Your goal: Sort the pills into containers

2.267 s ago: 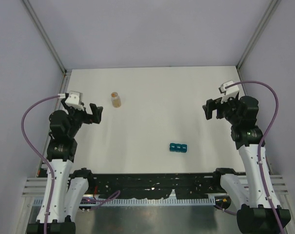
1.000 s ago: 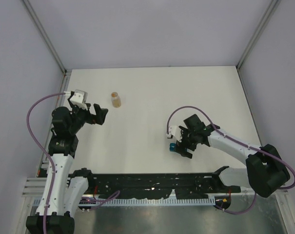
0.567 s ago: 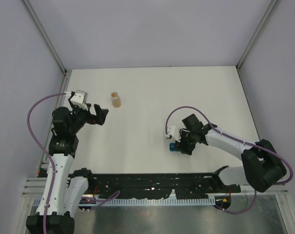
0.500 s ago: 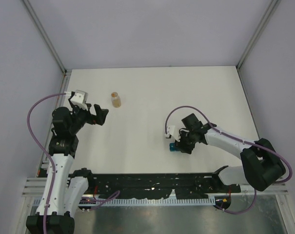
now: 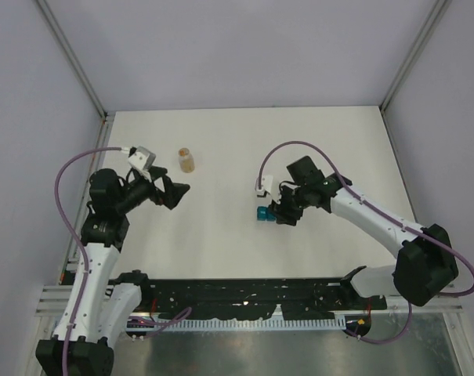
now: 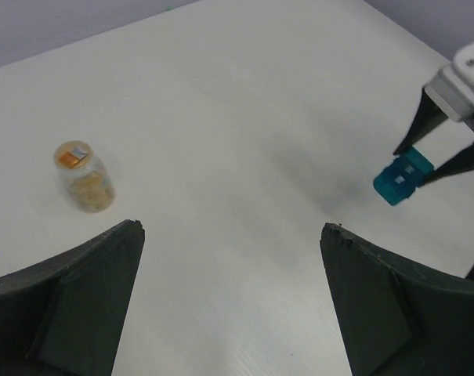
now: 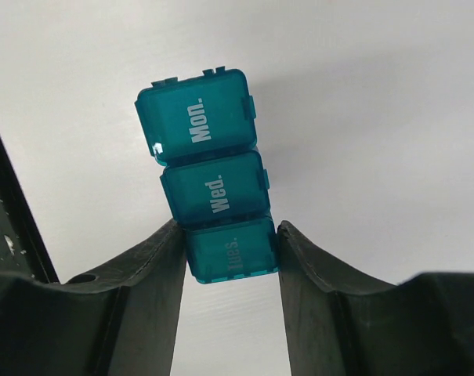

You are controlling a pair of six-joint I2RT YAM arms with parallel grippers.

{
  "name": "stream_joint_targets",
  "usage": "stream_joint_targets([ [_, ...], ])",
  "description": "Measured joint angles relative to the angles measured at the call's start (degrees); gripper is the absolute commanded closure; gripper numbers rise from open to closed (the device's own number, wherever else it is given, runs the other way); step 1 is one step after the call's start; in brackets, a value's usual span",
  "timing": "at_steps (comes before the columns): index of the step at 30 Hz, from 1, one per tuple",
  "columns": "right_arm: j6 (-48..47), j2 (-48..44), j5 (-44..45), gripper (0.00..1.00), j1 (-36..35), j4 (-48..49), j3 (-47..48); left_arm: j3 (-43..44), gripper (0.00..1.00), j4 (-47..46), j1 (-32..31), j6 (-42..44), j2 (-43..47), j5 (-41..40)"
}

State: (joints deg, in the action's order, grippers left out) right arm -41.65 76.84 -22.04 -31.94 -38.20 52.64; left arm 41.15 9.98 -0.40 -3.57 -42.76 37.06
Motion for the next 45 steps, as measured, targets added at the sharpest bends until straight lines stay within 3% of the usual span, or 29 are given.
stream_joint_targets([
  [7,4.72,-0.61,-4.42,0.81,-4.63,-3.32,12.9,5.09,0.01,3.5,-12.94,5.01,-4.83,7.76],
  [13,7.72,0.96,-7.96,0.82,-7.23,-7.5,22.1,10.1,0.01,4.17,-20.48,8.26,-11.17,14.91],
  [27,9.11,2.82,-9.25,0.82,-8.04,-11.69,24.94,12.72,0.04,1.2,-30.56,13.35,-18.64,17.35],
  [41,10.36,2.64,-9.62,0.83,-8.07,-11.63,24.96,12.74,0.34,-1.75,-34.32,15.56,-23.71,12.48],
  [45,10.64,2.64,-9.6,0.84,-8.07,-11.61,24.96,12.74,0.5,-2.73,-34.86,16.0,-23.71,11.58],
])
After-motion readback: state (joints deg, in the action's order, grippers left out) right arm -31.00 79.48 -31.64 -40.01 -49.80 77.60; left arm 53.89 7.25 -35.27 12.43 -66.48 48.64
